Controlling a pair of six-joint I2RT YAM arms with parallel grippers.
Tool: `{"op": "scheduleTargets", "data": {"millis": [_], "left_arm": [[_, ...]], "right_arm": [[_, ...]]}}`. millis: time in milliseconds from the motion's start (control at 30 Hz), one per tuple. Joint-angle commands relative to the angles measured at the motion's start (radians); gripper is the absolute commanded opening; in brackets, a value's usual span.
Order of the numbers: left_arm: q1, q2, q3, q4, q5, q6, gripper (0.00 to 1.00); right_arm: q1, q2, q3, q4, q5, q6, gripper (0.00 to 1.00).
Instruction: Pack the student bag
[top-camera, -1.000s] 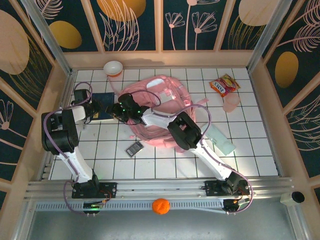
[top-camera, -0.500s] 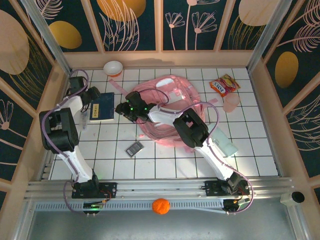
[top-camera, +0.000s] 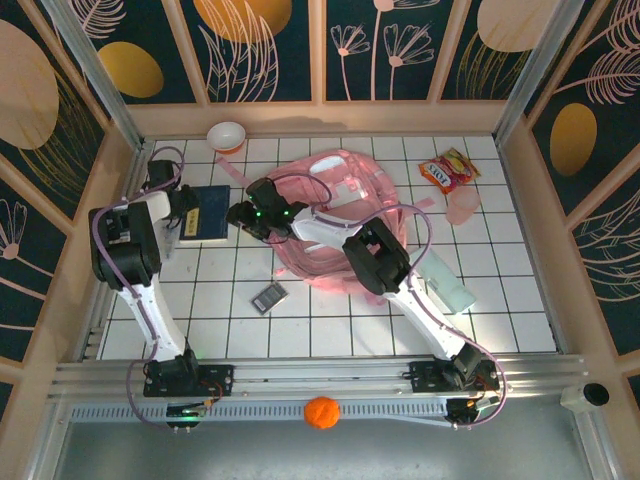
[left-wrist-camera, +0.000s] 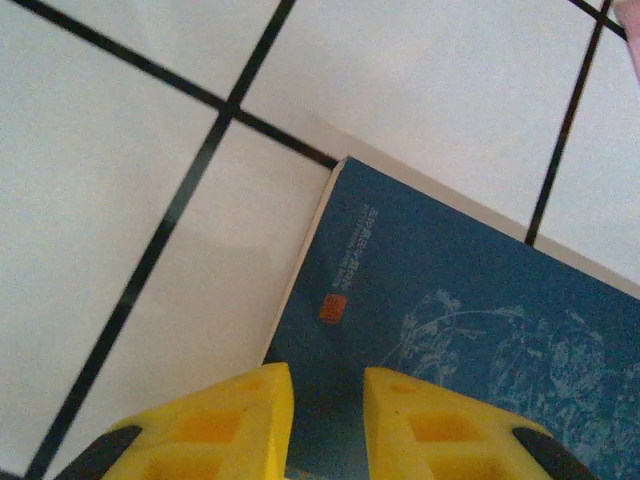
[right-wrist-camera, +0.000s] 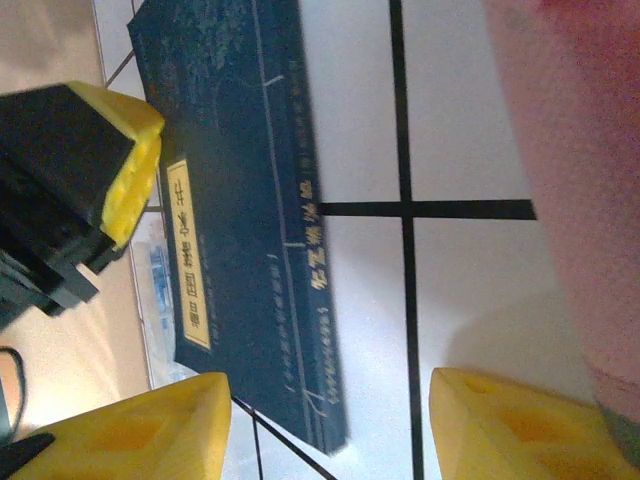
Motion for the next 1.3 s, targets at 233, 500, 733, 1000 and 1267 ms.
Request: {"op": "scheduleTargets", "data": {"millis": [233, 500, 733, 1000, 1267], "left_arm": [[-0.010, -0.118, -0.298, -0.007, 0.102, -0.043, 0.23], [-0.028, -0.126, -0.324, 0.001, 0.121, -0.068, 0.22], [-0.049, -0.135, -0.353, 0.031, 0.140, -0.104, 0.22], [-0.053, -0.159, -0.371, 0.059, 0.170, -0.133, 0.22], [-0.076, -0.228, -0.410, 0.059, 0.165, -0.155, 0.27]], "right_arm": [[0.014, 0.102, 0.100, -0.171, -0.058, 0.040, 0.56], [0.010, 0.119, 0.080, 0.008, -0.245, 0.040, 0.47], [-0.014, -0.021, -0.112, 0.425, -0.371, 0.110, 0.37], [-0.012, -0.015, -0.157, 0.408, -0.343, 0.141, 0.42], [-0.009, -0.080, -0.214, 0.203, -0.223, 0.073, 0.44]]}}
